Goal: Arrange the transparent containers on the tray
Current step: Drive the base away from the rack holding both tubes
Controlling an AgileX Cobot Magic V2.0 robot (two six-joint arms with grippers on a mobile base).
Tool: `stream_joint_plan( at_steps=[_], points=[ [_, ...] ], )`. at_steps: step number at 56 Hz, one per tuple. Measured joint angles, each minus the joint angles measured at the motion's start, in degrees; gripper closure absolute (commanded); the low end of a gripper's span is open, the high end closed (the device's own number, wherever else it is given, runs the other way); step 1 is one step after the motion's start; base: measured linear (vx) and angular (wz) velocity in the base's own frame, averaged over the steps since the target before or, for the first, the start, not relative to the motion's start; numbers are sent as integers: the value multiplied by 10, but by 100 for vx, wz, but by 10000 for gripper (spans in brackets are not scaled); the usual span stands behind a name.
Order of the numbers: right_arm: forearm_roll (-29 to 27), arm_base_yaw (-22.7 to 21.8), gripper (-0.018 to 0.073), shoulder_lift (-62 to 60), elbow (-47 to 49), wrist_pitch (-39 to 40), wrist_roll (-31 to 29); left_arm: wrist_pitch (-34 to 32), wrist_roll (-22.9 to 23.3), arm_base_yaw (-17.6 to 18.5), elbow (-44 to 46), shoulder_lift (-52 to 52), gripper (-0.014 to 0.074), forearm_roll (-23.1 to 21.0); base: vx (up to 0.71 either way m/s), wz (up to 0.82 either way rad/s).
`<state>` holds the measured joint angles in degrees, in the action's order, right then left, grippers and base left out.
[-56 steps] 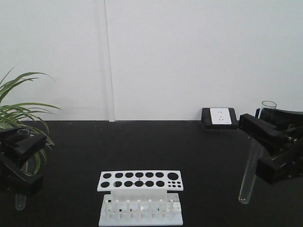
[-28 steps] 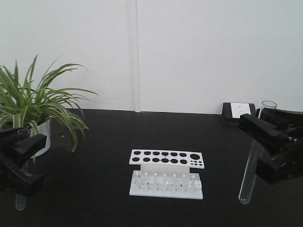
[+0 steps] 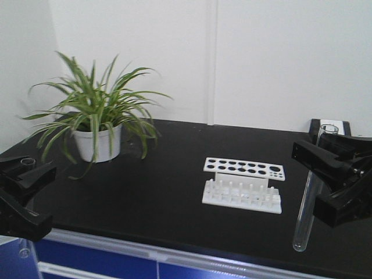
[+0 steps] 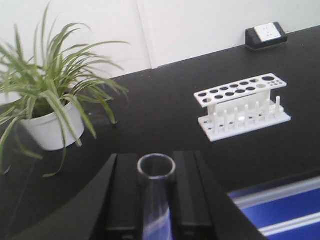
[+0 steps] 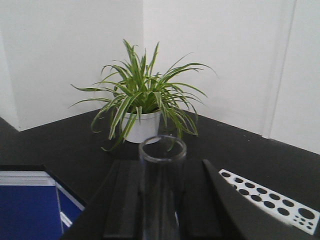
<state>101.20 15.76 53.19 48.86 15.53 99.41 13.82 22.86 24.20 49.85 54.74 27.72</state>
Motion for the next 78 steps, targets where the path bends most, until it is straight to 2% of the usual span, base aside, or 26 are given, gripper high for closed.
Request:
stream_joint_plan(
  at_steps=[78],
  points=[
    [0, 0, 572, 0, 0, 1, 0, 1, 0, 0, 0, 0, 597, 0, -31, 39]
  ],
)
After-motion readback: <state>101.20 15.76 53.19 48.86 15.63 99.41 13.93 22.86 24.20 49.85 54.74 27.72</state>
